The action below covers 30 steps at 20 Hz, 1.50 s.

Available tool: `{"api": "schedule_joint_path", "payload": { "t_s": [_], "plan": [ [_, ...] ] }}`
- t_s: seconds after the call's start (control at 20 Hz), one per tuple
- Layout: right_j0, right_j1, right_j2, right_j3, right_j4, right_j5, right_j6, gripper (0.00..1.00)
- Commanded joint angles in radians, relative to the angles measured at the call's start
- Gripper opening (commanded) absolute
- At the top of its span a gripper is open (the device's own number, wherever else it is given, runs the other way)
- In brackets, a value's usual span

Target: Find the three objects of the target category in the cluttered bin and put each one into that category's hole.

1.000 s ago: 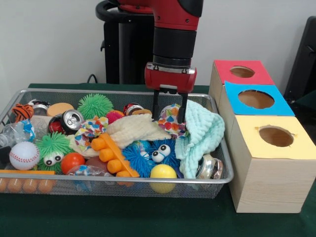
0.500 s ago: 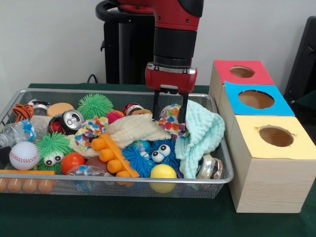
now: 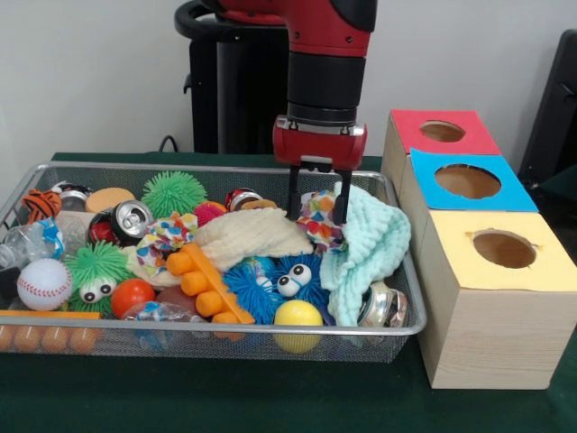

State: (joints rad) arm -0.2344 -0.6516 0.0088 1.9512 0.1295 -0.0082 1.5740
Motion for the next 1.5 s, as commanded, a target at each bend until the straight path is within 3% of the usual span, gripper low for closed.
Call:
{"api": "schedule_joint_path", "payload": {
  "t_s": [0.05,0.8,1.5],
  "plan": [
    [-0.031,0.042,0.108,0.033,0.031,0.016,0.231,1.0],
    [-0.009,0.059,0.045,-0.029,0.023,0.15,0.152,1.0],
    [-0.004,0.073,0.016,-0.04,-0.012,0.261,0.113,1.0]
  ]
}}
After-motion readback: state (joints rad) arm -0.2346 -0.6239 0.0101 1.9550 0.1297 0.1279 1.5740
